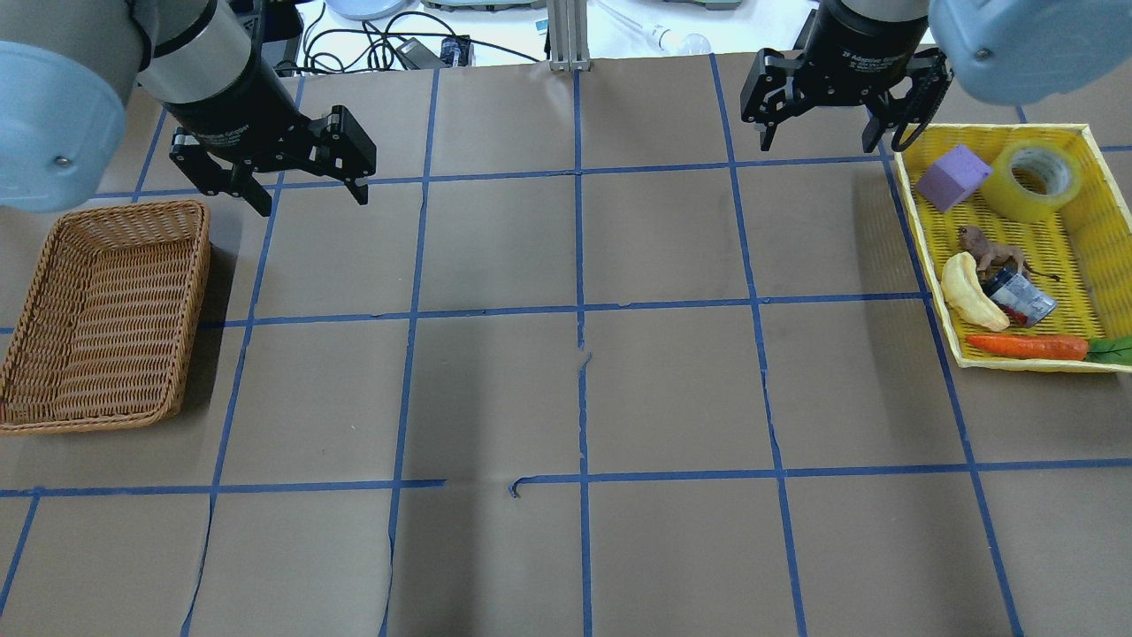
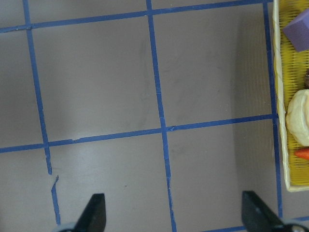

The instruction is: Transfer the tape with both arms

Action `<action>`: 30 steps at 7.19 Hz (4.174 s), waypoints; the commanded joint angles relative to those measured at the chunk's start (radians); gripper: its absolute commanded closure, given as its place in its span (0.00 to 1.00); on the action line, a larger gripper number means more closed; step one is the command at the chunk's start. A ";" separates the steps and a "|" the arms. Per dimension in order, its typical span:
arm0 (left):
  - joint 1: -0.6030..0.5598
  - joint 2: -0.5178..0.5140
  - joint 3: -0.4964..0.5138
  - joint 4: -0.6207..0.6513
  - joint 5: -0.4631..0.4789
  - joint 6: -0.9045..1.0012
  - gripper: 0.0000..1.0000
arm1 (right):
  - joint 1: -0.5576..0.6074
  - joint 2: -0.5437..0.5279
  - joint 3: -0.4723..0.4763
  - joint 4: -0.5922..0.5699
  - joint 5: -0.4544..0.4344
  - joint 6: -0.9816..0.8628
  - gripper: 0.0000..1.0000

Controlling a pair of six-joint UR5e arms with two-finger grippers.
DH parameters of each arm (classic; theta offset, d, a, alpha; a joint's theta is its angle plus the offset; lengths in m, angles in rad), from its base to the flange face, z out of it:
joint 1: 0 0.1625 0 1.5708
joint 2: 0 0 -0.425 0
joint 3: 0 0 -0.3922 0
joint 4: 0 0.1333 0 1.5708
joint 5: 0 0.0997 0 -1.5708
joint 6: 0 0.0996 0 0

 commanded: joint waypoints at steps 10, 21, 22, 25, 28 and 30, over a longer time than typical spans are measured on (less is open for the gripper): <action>0.001 0.000 0.000 0.000 0.002 0.000 0.00 | -0.427 0.194 -0.027 -0.238 0.203 -0.747 0.00; 0.001 0.000 0.000 0.002 -0.001 0.002 0.00 | -0.652 0.673 -0.272 -0.462 0.121 -1.199 0.77; 0.001 0.000 0.000 0.002 -0.001 0.002 0.00 | -0.652 0.672 -0.270 -0.462 0.122 -1.211 0.84; 0.001 0.000 0.000 0.002 0.000 0.002 0.00 | -0.652 0.640 -0.275 -0.458 0.122 -1.222 1.00; 0.001 0.000 0.000 0.002 0.000 0.002 0.00 | -0.620 0.476 -0.278 -0.319 0.121 -1.205 1.00; 0.002 0.000 0.000 0.002 0.002 0.002 0.00 | -0.438 0.407 -0.276 -0.291 0.077 -1.052 1.00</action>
